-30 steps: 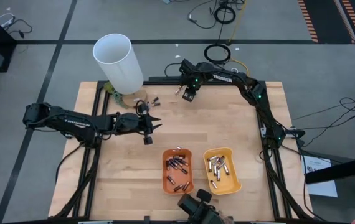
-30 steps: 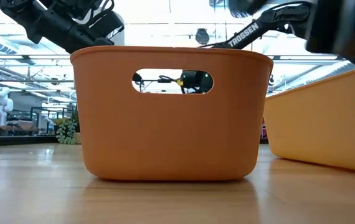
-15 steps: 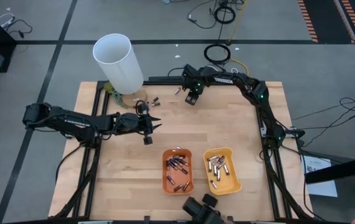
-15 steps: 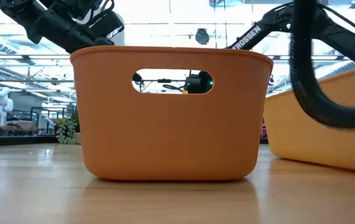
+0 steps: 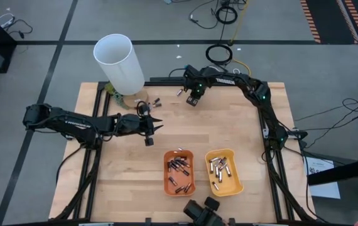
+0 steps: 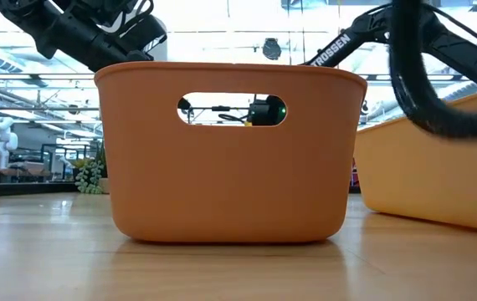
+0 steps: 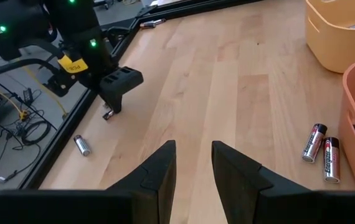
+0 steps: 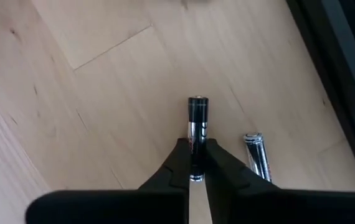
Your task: Sort batteries
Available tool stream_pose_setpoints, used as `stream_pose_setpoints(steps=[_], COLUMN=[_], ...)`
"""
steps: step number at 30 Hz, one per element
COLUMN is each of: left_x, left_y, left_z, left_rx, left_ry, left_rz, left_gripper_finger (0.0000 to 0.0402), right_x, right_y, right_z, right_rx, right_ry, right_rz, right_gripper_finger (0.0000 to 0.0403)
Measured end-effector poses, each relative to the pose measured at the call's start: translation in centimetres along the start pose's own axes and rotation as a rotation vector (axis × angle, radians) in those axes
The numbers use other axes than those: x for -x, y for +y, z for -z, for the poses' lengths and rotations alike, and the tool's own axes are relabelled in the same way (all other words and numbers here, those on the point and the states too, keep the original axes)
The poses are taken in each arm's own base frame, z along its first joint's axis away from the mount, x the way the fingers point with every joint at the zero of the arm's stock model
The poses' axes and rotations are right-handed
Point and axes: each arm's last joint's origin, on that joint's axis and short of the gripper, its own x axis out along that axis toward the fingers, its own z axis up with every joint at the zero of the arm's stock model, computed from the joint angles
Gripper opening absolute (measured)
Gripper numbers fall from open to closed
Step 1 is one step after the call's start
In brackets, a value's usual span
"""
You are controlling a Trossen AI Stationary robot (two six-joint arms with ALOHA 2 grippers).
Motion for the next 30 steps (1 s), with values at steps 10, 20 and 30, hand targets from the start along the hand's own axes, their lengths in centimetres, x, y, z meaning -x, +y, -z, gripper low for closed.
stream_pose_setpoints(steps=[10, 20, 30], left_x=[0.0, 0.0, 0.0], left_y=[0.0, -0.1, -0.1], left_z=[0.0, -0.1, -0.3], left_rx=[-0.001, -0.002, 0.011], left_ry=[0.000, -0.011, -0.040], left_rz=[0.001, 0.036, 0.046], left_gripper_finger=[0.0113, 0.0113, 0.0113], right_x=[5.1, 14.9, 18.3], right_y=[2.4, 7.4, 14.8], right_z=[-0.5, 3.8, 15.3], right_rx=[0.056, 0.086, 0.008], right_ry=[0.012, -0.079, -0.240], right_rz=[-0.011, -0.032, -0.154], right_gripper_finger=[0.0002, 0.0001, 0.0000])
